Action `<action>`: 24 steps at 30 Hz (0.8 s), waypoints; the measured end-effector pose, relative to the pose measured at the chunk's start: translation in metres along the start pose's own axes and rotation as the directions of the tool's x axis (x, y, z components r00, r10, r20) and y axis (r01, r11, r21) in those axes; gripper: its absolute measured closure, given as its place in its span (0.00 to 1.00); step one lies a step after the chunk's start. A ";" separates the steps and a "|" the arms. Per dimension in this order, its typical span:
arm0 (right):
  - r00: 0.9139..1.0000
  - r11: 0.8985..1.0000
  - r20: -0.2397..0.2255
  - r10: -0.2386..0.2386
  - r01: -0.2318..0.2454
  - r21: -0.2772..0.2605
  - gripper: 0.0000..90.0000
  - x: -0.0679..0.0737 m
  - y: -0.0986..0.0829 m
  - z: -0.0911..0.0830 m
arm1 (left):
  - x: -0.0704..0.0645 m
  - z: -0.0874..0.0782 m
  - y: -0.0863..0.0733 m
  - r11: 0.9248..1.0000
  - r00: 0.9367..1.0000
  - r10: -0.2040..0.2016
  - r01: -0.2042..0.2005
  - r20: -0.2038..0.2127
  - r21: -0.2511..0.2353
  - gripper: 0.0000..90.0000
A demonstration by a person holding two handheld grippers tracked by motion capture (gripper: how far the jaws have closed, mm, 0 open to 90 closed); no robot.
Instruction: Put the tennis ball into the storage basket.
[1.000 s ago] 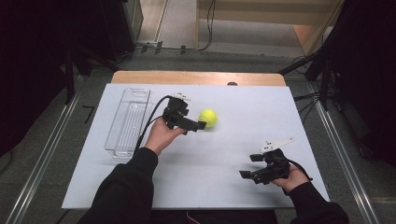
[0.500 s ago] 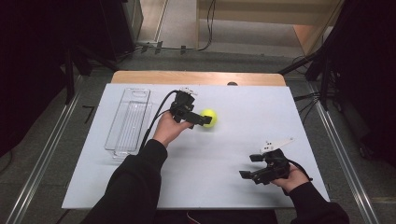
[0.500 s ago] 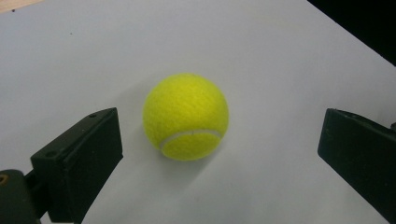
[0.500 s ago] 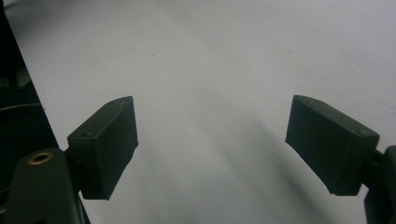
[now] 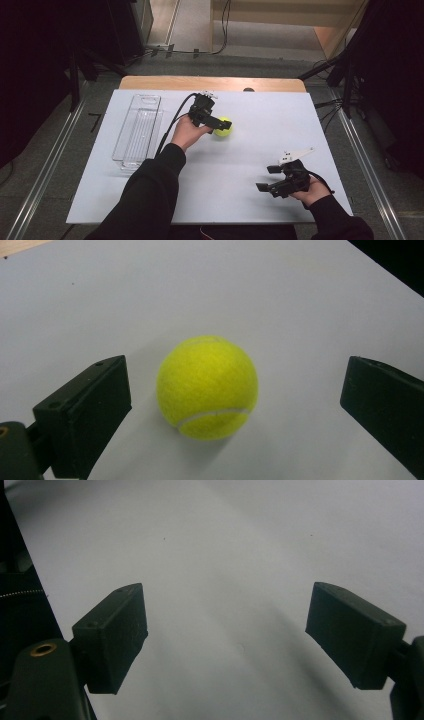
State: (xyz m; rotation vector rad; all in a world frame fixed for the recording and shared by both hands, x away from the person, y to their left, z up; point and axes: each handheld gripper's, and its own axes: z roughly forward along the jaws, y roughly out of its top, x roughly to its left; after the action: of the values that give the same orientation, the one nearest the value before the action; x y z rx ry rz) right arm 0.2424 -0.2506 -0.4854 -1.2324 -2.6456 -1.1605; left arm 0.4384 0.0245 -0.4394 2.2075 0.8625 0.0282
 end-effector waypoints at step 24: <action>1.000 1.000 -0.006 -0.004 0.004 -0.002 0.16 0.000 0.000 0.000 | 0.004 0.022 0.014 1.000 1.000 -0.013 0.013 0.003 -0.020 0.00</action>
State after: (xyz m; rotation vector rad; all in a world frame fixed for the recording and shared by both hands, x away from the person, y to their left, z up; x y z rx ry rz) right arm 0.2424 -0.2513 -0.4855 -1.2226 -2.6446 -1.1656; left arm 0.4559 0.0062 -0.4468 2.1828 0.8709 0.0272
